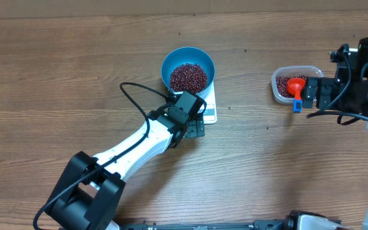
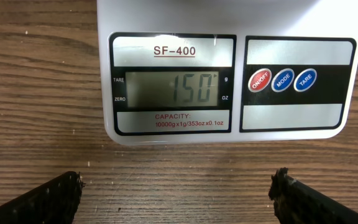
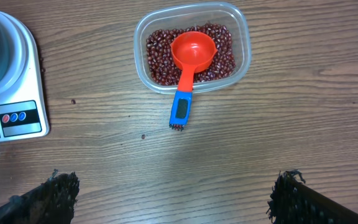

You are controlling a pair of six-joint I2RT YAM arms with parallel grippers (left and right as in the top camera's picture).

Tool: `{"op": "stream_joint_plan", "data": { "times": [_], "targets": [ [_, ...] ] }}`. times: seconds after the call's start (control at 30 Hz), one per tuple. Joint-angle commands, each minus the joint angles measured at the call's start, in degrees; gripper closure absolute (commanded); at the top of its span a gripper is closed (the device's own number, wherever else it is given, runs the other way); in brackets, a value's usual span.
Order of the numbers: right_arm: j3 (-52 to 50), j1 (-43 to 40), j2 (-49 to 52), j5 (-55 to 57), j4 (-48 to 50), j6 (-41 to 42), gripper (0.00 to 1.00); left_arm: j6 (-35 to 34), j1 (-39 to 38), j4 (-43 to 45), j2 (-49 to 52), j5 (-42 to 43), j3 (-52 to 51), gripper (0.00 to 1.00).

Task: Scoop item into bowl and weigh 150g on scale

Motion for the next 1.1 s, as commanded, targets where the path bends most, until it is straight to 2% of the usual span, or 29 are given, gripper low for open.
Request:
{"op": "stream_joint_plan", "data": {
  "times": [0.0, 0.3, 0.53, 0.9, 1.07],
  "targets": [
    [1.22, 0.22, 0.00, -0.52, 0.15, -0.09, 0.00, -0.15, -0.37, 0.20, -0.52, -0.52, 0.02, 0.01],
    [1.22, 0.22, 0.00, -0.52, 0.15, -0.09, 0.00, 5.05, -0.07, -1.11, -5.16, 0.87, 0.07, 0.00],
    [1.22, 0.22, 0.00, -0.52, 0.15, -0.09, 0.00, 7.91, 3.17, -7.74, -16.74, 0.31, 0.07, 0.00],
    [1.22, 0.22, 0.00, -0.52, 0.15, -0.09, 0.00, 14.43, 13.70, -20.70, -37.92, -0.13, 0.04, 0.00],
    [1.22, 0.22, 0.00, -0.52, 0.15, -0.09, 0.00, 15.28, 16.50, -27.06, -46.82, -0.66, -0.04, 0.01]
  ]
}}
